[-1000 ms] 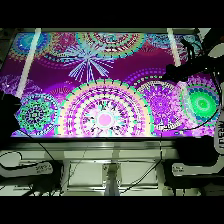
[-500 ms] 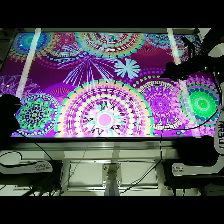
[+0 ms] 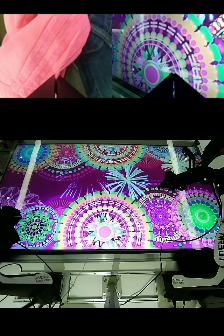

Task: Fold the clothes and pants, and hang the long-sleeved shirts on hangers.

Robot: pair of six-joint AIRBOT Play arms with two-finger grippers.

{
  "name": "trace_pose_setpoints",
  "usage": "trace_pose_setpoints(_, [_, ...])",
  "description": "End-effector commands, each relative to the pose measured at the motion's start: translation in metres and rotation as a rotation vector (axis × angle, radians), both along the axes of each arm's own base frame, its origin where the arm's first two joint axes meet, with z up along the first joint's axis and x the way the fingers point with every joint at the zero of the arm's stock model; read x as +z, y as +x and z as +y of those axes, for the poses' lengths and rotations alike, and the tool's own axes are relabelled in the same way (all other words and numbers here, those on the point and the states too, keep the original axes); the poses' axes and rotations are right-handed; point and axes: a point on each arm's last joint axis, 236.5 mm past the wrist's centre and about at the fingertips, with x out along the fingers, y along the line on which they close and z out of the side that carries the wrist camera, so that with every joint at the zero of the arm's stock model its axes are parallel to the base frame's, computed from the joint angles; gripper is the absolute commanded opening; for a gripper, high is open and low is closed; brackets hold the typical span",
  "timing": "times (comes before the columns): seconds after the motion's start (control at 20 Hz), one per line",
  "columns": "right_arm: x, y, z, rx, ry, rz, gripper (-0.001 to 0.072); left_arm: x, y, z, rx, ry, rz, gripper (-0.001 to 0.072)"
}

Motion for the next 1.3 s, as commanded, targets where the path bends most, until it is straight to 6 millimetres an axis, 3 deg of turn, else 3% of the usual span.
trace_pose_setpoints(0.0, [0.002,0.011,0.009,-0.009,0.004,-0.041,0.0011,0.007,0.018,-0.015,-0.043,0.004,-0.035,0.0018])
trace_pose_setpoints(0.1, [-0.008,0.007,0.025,0.037,0.0,-0.015,0.001,0.02,0.04,-0.037,-0.019,-0.009,-0.159,0.0017])
trace_pose_setpoints(0.2, [-0.025,0.002,0.041,0.095,-0.041,0.015,0.0009,0.04,0.074,-0.077,-0.019,-0.072,-0.35,0.0017])
trace_pose_setpoints(0.3, [-0.044,-0.003,0.05,0.148,-0.121,0.038,0.0009,0.067,0.109,-0.134,-0.137,-0.129,-0.474,0.0016])
trace_pose_setpoints(0.4, [-0.056,-0.004,0.048,0.176,-0.204,0.041,0.0009,0.096,0.139,-0.206,-0.248,-0.256,-0.602,0.0016])
trace_pose_setpoints(0.5, [-0.058,0.0,0.04,0.167,-0.238,0.028,0.0008,0.141,0.163,-0.285,-0.365,-0.403,-0.738,0.0015])
trace_pose_setpoints(0.65, [-0.058,0.013,0.011,0.094,-0.251,0.008,0.0008,0.248,0.177,-0.39,-0.608,-0.475,-0.959,0.0014])
trace_pose_setpoints(0.75, [-0.055,0.026,-0.016,0.015,-0.253,-0.02,0.0008,0.325,0.168,-0.45,-0.769,-0.507,-1.143,0.0014])
trace_pose_setpoints(0.8, [-0.053,0.033,-0.029,-0.022,-0.254,-0.036,0.0008,0.352,0.159,-0.477,-0.835,-0.529,-1.211,0.0014])
trace_pose_setpoints(0.85, [-0.052,0.038,-0.043,-0.069,-0.251,-0.045,0.0009,0.363,0.152,-0.496,-0.877,-0.551,-1.236,0.0014])
trace_pose_setpoints(0.9, [-0.05,0.041,-0.054,-0.113,-0.246,-0.045,0.0009,0.361,0.147,-0.513,-0.903,-0.575,-1.221,0.0014])
trace_pose_setpoints(1.0, [-0.048,0.045,-0.077,-0.18,-0.24,-0.045,0.0008,0.334,0.143,-0.541,-0.924,-0.618,-1.118,0.0014])
trace_pose_setpoints(1.1, [-0.045,0.046,-0.094,-0.218,-0.239,-0.048,0.0009,0.289,0.138,-0.58,-0.928,-0.726,-0.962,0.0015])
trace_pose_setpoints(1.25, [-0.041,0.047,-0.113,-0.257,-0.246,-0.054,0.0008,0.215,0.11,-0.661,-0.914,-1.015,-0.688,0.0014])
